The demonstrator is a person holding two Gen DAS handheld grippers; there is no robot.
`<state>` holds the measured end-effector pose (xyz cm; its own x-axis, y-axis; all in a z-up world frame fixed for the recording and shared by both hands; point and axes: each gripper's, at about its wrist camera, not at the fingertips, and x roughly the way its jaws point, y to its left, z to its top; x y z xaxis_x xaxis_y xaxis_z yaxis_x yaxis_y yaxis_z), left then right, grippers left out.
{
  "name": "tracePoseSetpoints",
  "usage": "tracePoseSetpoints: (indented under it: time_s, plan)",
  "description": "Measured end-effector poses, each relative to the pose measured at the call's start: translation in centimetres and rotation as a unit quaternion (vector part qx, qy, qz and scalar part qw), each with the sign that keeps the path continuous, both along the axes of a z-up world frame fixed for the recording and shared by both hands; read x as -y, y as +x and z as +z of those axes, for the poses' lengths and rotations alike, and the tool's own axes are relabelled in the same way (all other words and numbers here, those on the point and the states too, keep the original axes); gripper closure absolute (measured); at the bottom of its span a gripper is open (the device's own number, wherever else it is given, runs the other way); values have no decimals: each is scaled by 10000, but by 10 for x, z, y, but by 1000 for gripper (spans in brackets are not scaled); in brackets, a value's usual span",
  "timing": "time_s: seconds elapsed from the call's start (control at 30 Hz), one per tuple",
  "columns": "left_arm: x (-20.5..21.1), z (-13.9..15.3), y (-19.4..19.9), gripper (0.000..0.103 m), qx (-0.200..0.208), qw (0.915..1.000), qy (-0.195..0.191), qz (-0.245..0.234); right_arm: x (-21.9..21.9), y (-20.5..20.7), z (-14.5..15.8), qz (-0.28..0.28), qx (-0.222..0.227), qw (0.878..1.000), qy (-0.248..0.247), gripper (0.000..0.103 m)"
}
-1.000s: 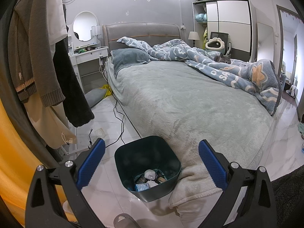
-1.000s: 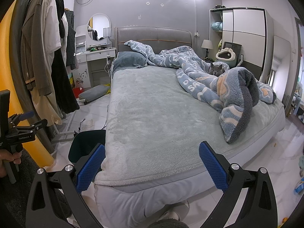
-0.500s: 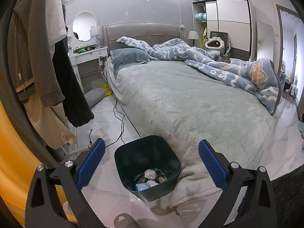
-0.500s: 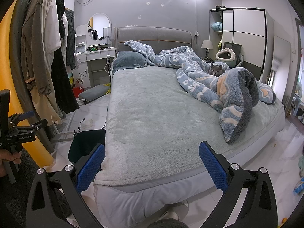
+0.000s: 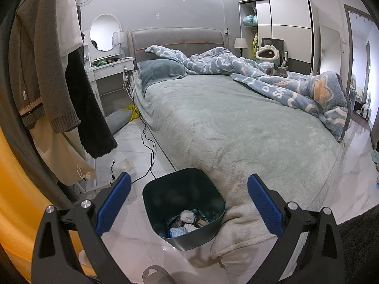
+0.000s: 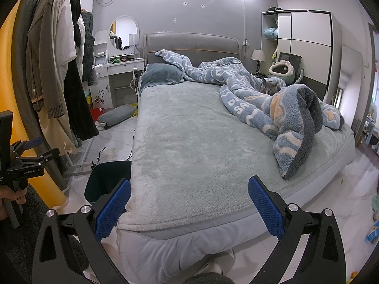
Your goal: Collect trash
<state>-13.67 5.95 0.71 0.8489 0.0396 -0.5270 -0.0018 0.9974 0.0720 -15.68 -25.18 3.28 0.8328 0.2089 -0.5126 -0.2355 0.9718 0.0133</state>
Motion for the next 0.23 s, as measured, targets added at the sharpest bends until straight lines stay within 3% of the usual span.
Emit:
tracePoseSetpoints:
  time_s: [0.23]
  plan:
    - [0, 0, 0, 3, 2, 10000, 3, 0, 0, 0, 0, 2, -3, 10000, -1, 3]
